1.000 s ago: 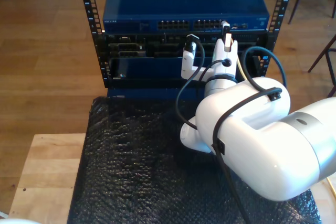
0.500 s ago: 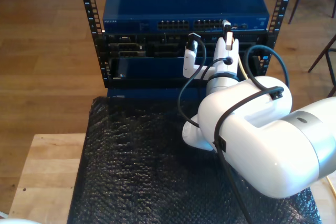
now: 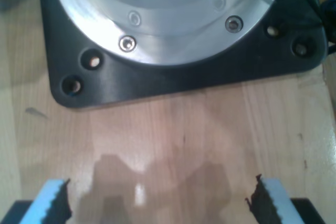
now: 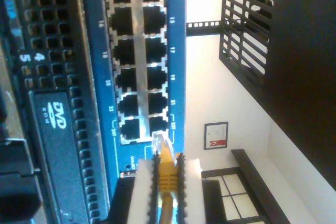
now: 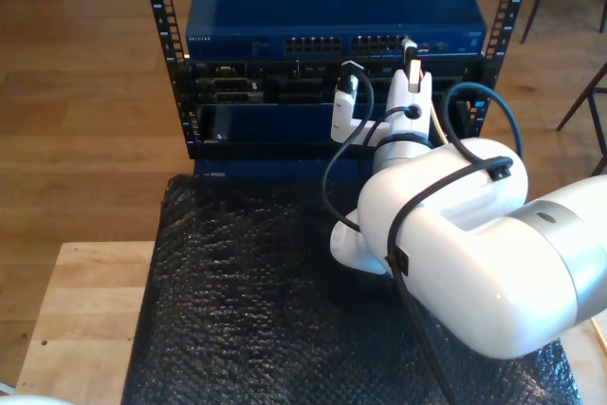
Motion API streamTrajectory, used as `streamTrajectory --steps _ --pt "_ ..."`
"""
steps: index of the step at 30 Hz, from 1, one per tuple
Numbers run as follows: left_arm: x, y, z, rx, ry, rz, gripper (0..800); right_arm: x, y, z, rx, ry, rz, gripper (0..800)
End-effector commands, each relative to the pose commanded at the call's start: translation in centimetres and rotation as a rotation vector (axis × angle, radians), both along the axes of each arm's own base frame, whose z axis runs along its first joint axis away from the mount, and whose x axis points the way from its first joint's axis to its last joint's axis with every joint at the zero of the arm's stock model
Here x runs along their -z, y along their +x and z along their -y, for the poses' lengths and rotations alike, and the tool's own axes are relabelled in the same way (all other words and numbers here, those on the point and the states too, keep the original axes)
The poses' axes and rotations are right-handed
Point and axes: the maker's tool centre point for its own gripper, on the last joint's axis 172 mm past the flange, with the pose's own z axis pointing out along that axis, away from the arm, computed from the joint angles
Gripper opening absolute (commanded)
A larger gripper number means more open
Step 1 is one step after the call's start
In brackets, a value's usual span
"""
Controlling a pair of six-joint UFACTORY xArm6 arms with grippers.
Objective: Grab the cable and plug it in
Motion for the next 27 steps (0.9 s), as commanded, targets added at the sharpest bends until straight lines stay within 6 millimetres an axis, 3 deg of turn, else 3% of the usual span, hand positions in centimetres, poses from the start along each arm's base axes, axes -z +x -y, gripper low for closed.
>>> streamTrajectory --steps 27 --pt "0.00 0.00 0.00 0.000 0.000 0.000 800 -0.22 0.12 -0.32 -0.010 0.030 0.007 0"
